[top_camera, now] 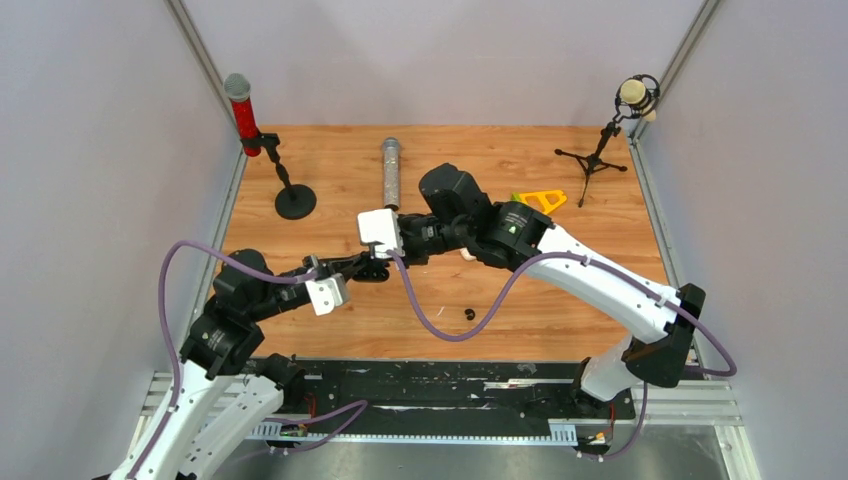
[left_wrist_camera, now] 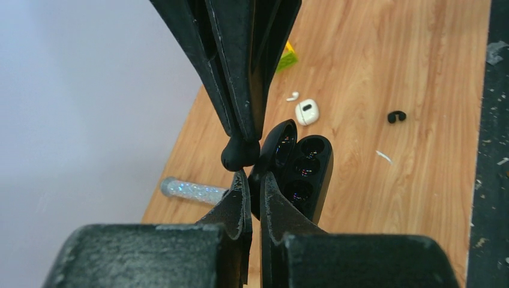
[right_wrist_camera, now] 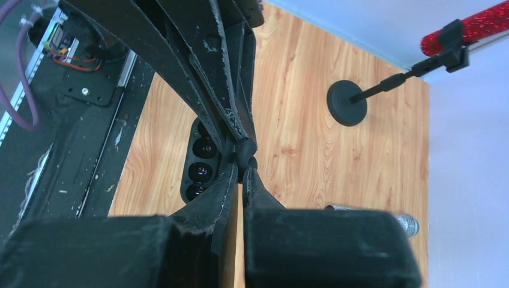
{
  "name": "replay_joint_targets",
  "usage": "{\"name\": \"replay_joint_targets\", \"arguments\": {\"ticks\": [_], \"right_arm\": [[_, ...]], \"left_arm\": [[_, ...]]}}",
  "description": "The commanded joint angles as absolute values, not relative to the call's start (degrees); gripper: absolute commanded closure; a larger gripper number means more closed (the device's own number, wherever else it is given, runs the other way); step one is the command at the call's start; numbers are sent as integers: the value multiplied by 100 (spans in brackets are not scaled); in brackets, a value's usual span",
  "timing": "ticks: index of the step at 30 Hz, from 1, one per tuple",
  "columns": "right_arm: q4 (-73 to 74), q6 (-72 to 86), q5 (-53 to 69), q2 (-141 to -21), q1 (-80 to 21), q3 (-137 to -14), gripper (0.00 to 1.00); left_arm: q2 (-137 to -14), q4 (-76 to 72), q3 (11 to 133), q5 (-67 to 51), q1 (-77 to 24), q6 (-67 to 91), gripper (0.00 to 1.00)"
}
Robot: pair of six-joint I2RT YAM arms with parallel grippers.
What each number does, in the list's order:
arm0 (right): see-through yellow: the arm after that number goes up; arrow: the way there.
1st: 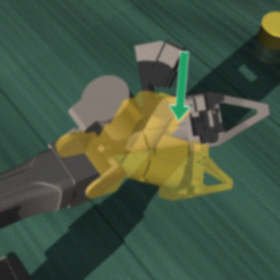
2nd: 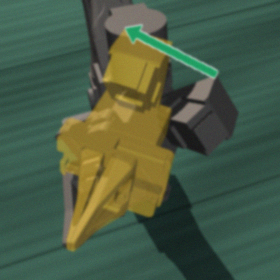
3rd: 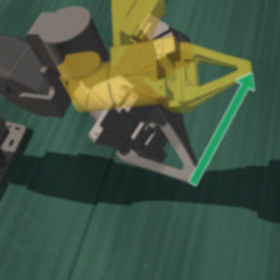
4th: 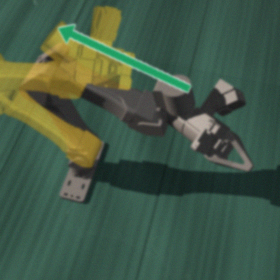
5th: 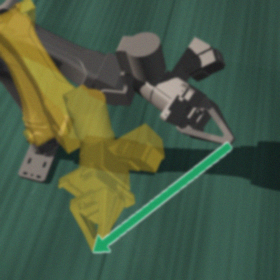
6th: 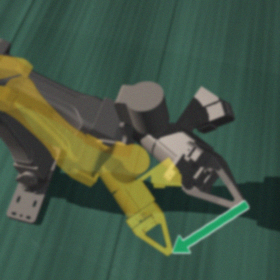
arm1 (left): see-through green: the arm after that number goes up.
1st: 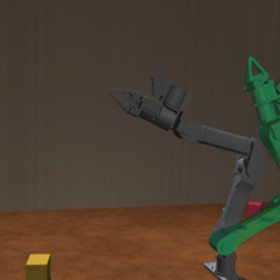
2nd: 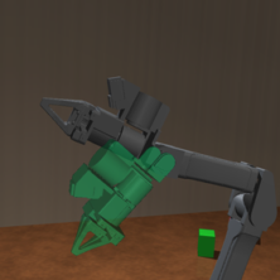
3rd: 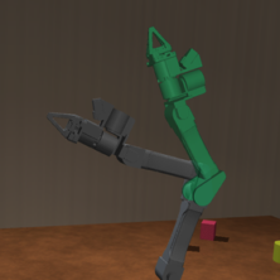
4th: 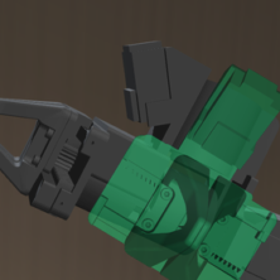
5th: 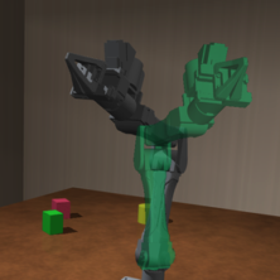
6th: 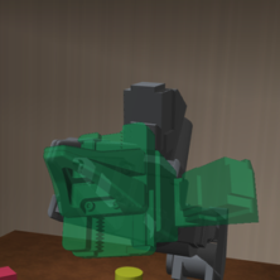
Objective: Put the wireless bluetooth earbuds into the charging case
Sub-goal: Place the earbud at the center of the board.
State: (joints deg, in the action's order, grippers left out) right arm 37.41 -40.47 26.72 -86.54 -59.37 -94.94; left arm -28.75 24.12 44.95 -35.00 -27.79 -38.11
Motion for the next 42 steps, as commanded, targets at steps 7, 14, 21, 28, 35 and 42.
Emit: {"name": "replay_joint_targets", "arguments": {"ticks": [7, 14, 21, 28, 35, 42], "right_arm": [[4180, -4660, 2899, -8588, -6073, -9837, 100], [4197, -4464, 3070, -8440, -6234, -9811, 100], [4259, -4324, 3011, -8466, -6323, -9597, 100], [4257, -4395, 2546, -8848, -6354, -9700, 100], [4281, -4572, 2598, -8839, -6354, -9552, 100], [4290, -4571, 2507, -8996, -6354, -9684, 100]], "left_arm": [[-3032, 2608, 4713, -3768, -2804, -3934, 100], [-3128, 2555, 4751, -3702, -2803, -3874, 100], [-3129, 2555, 4790, -3673, -2804, -3886, 100], [-3093, 2510, 4784, -3709, -2804, -3893, 100], [-3067, 2506, 4777, -3691, -2804, -3888, 100], [-3084, 2443, 4755, -3752, -2804, -3867, 100]]}}
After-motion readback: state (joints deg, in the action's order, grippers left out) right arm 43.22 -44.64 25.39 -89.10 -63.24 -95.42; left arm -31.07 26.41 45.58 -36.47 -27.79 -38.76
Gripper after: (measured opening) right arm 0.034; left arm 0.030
